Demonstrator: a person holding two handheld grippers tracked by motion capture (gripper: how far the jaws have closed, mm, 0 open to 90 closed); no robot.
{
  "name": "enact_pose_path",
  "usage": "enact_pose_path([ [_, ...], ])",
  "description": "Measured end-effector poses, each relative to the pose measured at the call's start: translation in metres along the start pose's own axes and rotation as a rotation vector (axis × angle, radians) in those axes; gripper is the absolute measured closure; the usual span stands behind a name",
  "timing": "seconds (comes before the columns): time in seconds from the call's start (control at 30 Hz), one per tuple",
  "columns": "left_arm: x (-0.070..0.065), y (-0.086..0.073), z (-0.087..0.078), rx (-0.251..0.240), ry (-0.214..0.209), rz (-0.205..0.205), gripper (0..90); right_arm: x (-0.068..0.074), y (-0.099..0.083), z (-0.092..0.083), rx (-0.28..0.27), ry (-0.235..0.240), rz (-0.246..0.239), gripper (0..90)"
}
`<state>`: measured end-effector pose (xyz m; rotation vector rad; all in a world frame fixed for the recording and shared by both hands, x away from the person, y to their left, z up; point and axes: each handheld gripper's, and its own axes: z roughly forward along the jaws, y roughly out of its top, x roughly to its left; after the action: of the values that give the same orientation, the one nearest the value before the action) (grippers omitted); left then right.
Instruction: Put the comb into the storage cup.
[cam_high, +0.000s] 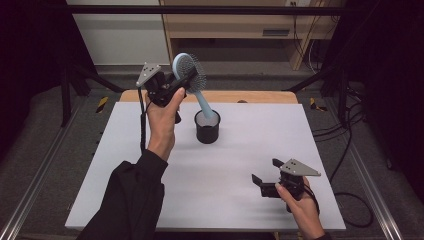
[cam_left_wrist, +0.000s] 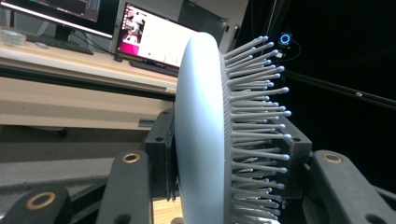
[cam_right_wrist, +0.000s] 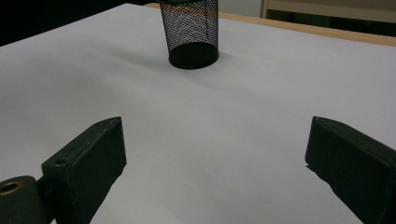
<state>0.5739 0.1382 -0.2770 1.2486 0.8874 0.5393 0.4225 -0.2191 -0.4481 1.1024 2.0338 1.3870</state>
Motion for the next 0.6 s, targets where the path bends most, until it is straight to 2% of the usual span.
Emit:
enact_pose_path([
  [0.2,-0.0013,0.0012,0.0059,0.0,-0.01,0.029,51.1,-0.0001,0.0003,-0.0004,-0.007,0.0,0.002,5.5],
  [0.6,0.005,0.0023,0.01,-0.002,0.015,0.031,51.1,0.0004,-0.0003,0.0005,-0.002,0.01,-0.003,5.5],
])
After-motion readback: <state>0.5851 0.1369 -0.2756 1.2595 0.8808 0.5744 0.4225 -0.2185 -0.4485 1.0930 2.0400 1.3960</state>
